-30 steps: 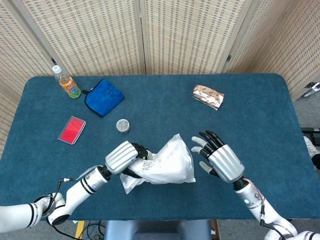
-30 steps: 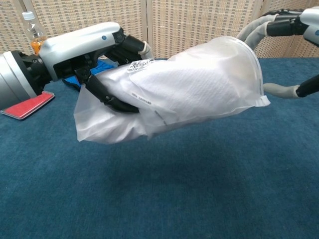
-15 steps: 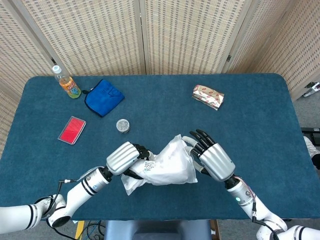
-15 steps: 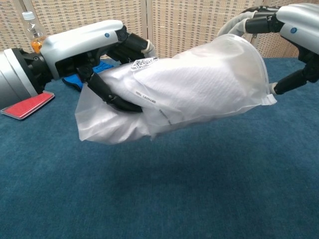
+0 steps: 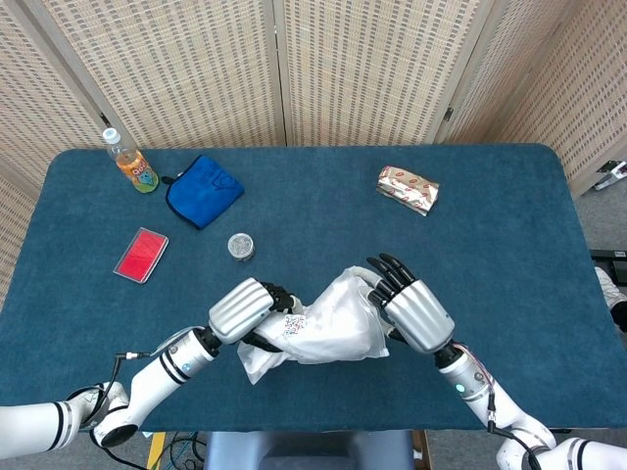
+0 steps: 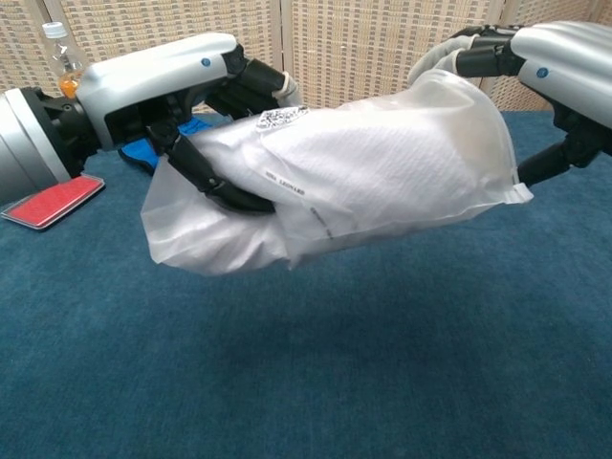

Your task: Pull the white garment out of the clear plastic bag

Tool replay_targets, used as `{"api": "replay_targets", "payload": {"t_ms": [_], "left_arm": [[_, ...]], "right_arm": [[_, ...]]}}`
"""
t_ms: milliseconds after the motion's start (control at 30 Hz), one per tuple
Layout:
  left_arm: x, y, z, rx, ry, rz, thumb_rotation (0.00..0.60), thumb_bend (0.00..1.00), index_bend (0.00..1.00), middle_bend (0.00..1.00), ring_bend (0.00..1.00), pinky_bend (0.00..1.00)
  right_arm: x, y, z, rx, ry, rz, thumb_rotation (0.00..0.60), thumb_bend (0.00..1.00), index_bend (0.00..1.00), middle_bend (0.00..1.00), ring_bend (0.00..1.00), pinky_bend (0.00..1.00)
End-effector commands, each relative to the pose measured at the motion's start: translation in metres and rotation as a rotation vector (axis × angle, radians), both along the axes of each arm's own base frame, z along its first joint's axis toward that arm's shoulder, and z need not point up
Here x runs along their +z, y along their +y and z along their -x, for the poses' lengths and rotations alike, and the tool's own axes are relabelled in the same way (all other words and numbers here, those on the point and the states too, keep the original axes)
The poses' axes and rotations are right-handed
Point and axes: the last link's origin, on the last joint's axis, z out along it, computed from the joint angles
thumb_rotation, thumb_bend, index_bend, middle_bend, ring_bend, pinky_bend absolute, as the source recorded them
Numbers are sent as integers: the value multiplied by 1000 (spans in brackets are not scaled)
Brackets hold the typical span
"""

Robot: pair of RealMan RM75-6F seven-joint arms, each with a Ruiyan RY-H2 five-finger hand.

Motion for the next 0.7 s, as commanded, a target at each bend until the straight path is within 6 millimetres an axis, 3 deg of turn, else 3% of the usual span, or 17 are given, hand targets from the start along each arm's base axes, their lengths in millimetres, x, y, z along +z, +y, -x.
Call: {"api": "replay_targets", "payload": {"t_ms": [33,433,700], "left_arm": [[0,0,0,-2,2,0,600,231,506,568,551,618],[1,-3,-2,-6,2,4,600,231,504,568,551,618],[3,-3,-2,1,4,9,600,231,502,568,550,618]], "right_arm": [[-1,-1,0,-4,0,-1,600,272,366,204,110,145],[-12,-3,-4,6,15,-20,600,287,431,223,110,145],[-16,-5,-5,23,18,-4,600,351,575,276,125,145]]}}
